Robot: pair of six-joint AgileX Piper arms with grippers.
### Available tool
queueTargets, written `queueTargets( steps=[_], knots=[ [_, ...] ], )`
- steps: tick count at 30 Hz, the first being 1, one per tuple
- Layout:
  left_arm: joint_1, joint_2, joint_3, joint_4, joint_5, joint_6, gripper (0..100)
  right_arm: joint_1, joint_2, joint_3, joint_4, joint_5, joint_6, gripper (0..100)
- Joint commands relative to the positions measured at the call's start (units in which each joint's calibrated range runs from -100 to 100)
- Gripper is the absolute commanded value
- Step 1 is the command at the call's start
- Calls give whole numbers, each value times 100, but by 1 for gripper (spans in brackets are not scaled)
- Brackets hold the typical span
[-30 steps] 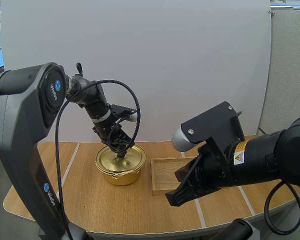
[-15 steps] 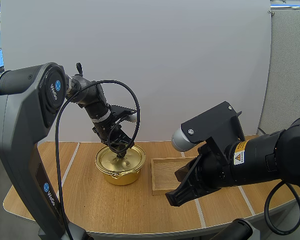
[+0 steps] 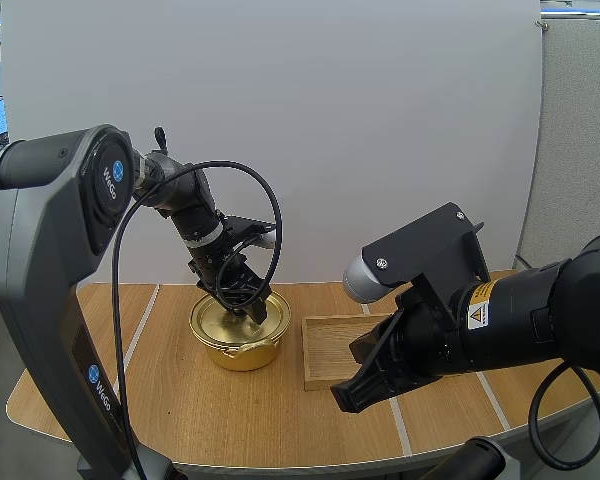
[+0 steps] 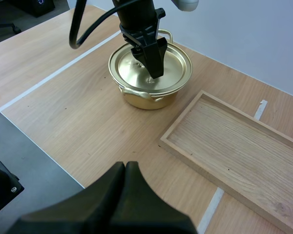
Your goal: Open the pot, put the pineapple inside, and close it
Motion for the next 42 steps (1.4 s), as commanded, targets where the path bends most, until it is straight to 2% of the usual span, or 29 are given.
queueTargets(
  steps=[1,6,14,27,42],
  knots=[
    [-17,-130,44,-7,179,25,100,-24,-41,25,-45,23,-2,0],
    [-17,-735,28,16,299,25,100,-24,-41,25,-45,23,-2,0],
    [-17,-2126,-453,61,1443,-46,100,-24,-41,25,-45,23,-2,0],
    [-17,-4698,-950,61,1443,-143,100,-24,-41,25,-45,23,-2,0],
    [-17,-6517,-608,61,1443,-519,100,-98,-41,25,-73,24,7,0]
  ],
)
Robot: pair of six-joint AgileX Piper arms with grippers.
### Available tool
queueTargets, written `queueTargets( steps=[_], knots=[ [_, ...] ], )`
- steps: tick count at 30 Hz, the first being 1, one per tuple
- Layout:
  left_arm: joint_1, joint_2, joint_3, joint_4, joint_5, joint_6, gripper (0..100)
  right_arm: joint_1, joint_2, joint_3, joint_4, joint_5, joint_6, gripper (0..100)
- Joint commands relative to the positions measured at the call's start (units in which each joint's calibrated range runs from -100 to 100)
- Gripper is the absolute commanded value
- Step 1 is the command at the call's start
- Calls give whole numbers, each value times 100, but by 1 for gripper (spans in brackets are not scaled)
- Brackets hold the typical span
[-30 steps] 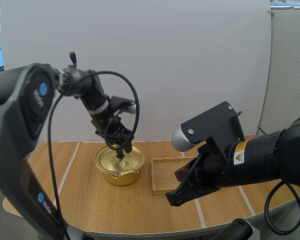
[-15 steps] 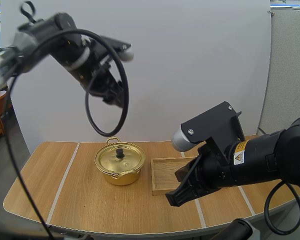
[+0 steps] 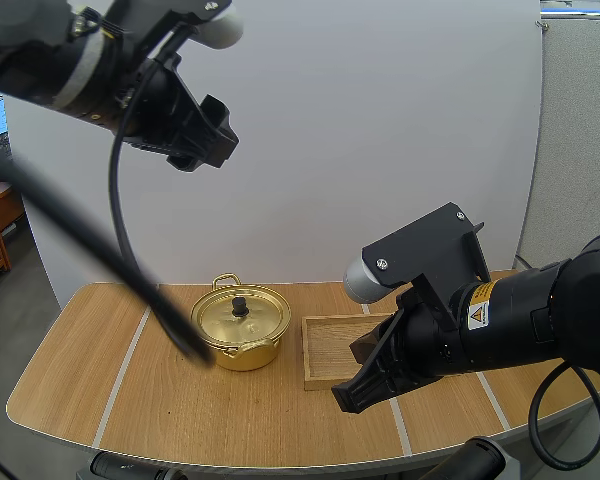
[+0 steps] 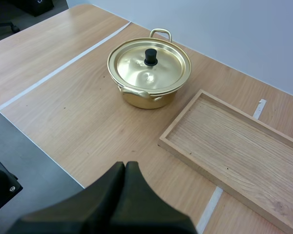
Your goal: Open the pot, put the pineapple inside, and close it
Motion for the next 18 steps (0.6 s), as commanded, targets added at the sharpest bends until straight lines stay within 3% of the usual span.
queueTargets(
  steps=[1,11,12,18],
  knots=[
    [-17,-307,223,-14,30,-140,100,-83,-41,25,-36,-10,7,0],
    [-17,-1321,1139,-14,30,-376,100,-353,-250,25,-36,69,68,0],
    [-17,-1408,1194,-14,30,-429,96,-374,-262,25,-36,69,121,0],
    [-17,-2074,1585,-14,30,-548,35,-460,-261,25,-36,69,150,0]
  ],
)
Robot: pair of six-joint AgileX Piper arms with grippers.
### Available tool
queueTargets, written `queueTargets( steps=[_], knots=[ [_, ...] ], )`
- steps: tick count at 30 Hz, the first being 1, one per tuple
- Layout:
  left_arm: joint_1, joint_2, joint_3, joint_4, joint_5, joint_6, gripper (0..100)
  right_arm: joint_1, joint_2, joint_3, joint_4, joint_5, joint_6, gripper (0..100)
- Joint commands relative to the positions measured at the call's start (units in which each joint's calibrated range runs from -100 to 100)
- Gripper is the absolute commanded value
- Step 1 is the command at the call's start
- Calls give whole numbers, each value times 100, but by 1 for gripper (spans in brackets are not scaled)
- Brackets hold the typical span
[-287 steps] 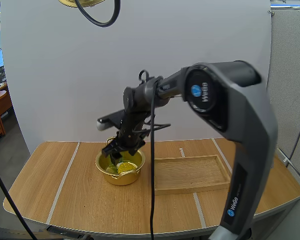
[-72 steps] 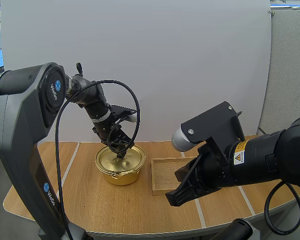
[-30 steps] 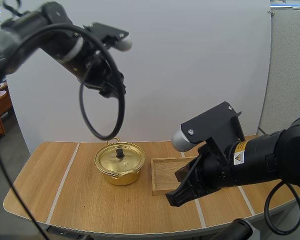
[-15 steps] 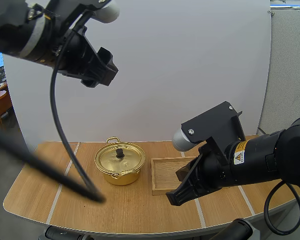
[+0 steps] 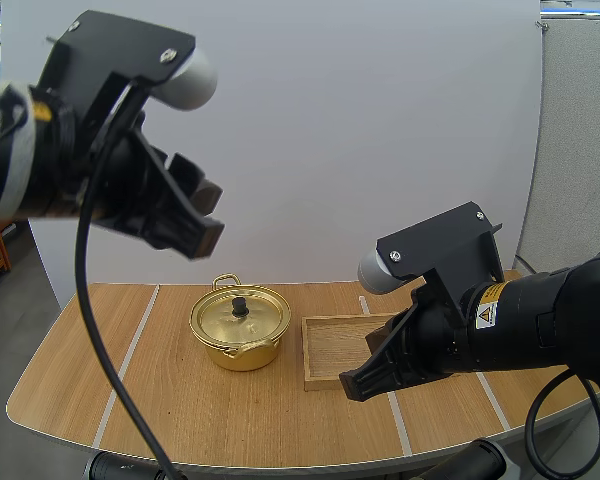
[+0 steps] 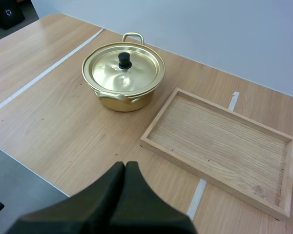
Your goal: Open the pot, put the pineapple inside, and close it
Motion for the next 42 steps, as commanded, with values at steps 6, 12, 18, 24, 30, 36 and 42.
queueTargets(
  steps=[6,12,18,24,30,36,42],
  knots=[
    [-17,-961,548,-25,0,-73,0,-136,-52,25,-8,18,71,0],
    [-17,-1641,1152,-25,0,-213,0,-311,-439,25,6,-54,103,0],
    [-17,-2369,1761,-36,-548,-220,0,-518,-1279,25,-17,-686,103,0],
    [-1,-2501,2298,40,-2034,-763,0,-566,-1279,-22,-126,-1283,103,0],
    [65,-2501,3058,580,-3594,-1537,0,-566,-1279,168,-356,-2924,103,0],
    [81,-2501,4143,946,-6100,-1606,0,-566,-1279,1165,-687,-5047,103,0],
    [81,-2501,5032,946,-6873,-1590,0,-637,-1279,2126,-687,-5812,103,0]
  ],
)
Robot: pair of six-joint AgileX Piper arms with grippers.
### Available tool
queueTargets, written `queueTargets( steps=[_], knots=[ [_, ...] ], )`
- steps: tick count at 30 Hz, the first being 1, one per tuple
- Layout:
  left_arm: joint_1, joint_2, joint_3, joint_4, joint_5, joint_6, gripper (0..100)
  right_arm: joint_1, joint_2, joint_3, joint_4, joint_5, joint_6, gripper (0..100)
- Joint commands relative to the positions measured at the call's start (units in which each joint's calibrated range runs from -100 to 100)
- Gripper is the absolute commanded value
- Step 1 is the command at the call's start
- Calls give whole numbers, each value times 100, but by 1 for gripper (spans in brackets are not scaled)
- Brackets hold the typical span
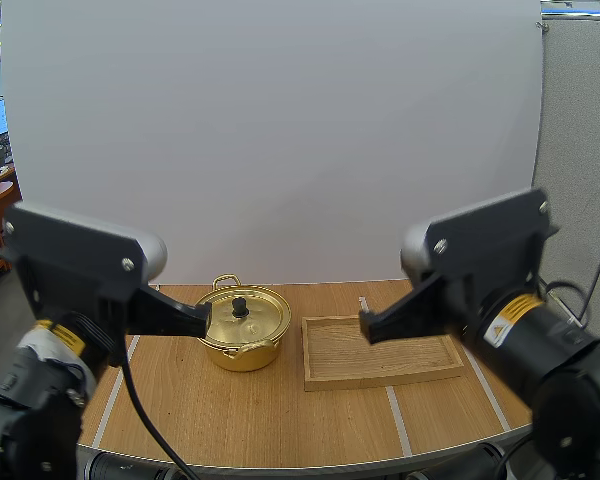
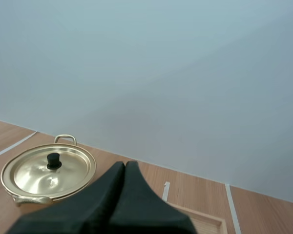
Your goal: Open the pot, put the pineapple inside, and close it
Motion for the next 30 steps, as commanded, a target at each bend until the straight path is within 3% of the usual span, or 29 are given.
queueTargets(
  steps=[1,4,9,15,21,30],
  knots=[
    [8,-23,847,69,-745,-52,0,-124,-39,553,-144,-516,24,0],
    [8,-23,1238,-9,-1261,-52,0,-179,-39,830,-317,-685,24,0],
    [8,-23,2007,-24,-2721,-102,0,-338,-39,1488,-317,-2013,24,0],
    [8,-23,2689,-32,-3672,-367,0,-625,-39,2191,-48,-3096,24,0],
    [8,-23,2689,-56,-3065,-565,0,-634,-39,2459,52,-3011,24,0],
    [15,-23,2689,-56,-1217,-653,0,-634,-39,2459,91,-1344,24,0]
  ],
)
